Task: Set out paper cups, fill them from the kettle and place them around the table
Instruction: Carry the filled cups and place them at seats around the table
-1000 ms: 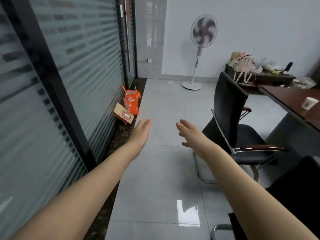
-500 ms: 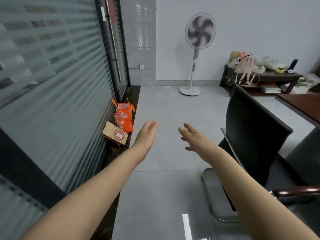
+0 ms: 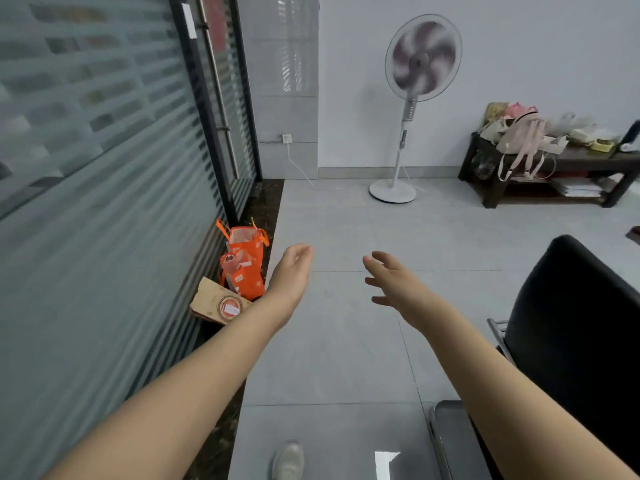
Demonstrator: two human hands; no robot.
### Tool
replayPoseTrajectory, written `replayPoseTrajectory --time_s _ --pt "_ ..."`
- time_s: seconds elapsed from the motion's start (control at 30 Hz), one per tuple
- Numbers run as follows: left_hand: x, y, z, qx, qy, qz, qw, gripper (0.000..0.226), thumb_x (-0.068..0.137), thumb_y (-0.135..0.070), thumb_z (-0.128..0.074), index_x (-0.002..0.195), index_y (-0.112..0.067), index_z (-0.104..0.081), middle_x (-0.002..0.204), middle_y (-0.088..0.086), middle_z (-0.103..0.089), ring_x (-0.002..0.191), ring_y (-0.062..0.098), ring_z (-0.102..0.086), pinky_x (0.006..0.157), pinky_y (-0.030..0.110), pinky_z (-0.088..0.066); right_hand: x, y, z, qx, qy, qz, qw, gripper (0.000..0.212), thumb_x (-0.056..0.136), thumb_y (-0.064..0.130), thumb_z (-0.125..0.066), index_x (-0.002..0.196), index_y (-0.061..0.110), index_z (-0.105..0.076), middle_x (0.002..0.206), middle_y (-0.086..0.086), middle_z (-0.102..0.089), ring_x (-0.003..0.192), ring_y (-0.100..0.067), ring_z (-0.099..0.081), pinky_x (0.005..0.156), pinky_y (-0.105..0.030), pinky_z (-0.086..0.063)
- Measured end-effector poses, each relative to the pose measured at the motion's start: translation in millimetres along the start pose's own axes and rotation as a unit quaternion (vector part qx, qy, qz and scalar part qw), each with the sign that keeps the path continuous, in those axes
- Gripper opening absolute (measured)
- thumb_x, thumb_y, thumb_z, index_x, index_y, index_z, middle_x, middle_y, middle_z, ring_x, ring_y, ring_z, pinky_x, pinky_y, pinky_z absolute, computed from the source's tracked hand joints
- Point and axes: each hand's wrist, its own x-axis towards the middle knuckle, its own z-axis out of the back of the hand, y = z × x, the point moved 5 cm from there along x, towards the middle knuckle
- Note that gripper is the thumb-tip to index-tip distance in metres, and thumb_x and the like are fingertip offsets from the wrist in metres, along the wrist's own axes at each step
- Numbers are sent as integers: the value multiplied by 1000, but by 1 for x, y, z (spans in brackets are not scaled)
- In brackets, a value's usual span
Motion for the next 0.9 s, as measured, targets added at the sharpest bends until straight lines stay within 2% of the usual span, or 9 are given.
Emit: replayPoseTrajectory --time_s 0.2,0.37,0.5,0.6,0.9 --pt "143 -15 -24 7 44 -9 999 35 98 -35 -42 130 -20 -49 134 1 -52 126 16 -46 110 44 -35 116 19 26 23 -57 -24 998 54 98 40 -44 145 19 -29 126 5 -44 118 -18 -49 100 -42 -45" --pt "244 -36 -75 25 102 -9 994 36 98 -34 -43 129 -17 -49 134 3 -52 126 17 -46 110 43 -36 198 33 63 49 -114 -35 992 53 98 38 -44 145 19 -28 122 6 -43 117 -17 -49 100 -41 -45" --pt "305 -54 -134 25 159 -10 987 24 98 -34 -43 120 -23 -49 133 1 -52 125 15 -47 109 42 -36 249 34 105 60 -156 -46 985 50 98 38 -44 143 19 -33 123 5 -45 118 -18 -48 100 -41 -44" --pt "344 -64 -178 25 197 -20 980 18 98 -36 -43 113 -27 -47 133 1 -53 125 16 -47 109 44 -36 284 29 139 73 -177 -57 980 49 98 39 -44 142 19 -36 131 3 -45 118 -18 -49 100 -42 -45" --pt "483 -122 -369 39 268 -39 962 23 98 -37 -43 118 -26 -47 134 0 -52 123 14 -47 108 43 -37 430 31 300 115 -246 -53 961 60 98 39 -44 149 20 -20 123 5 -42 118 -19 -49 102 -44 -44"
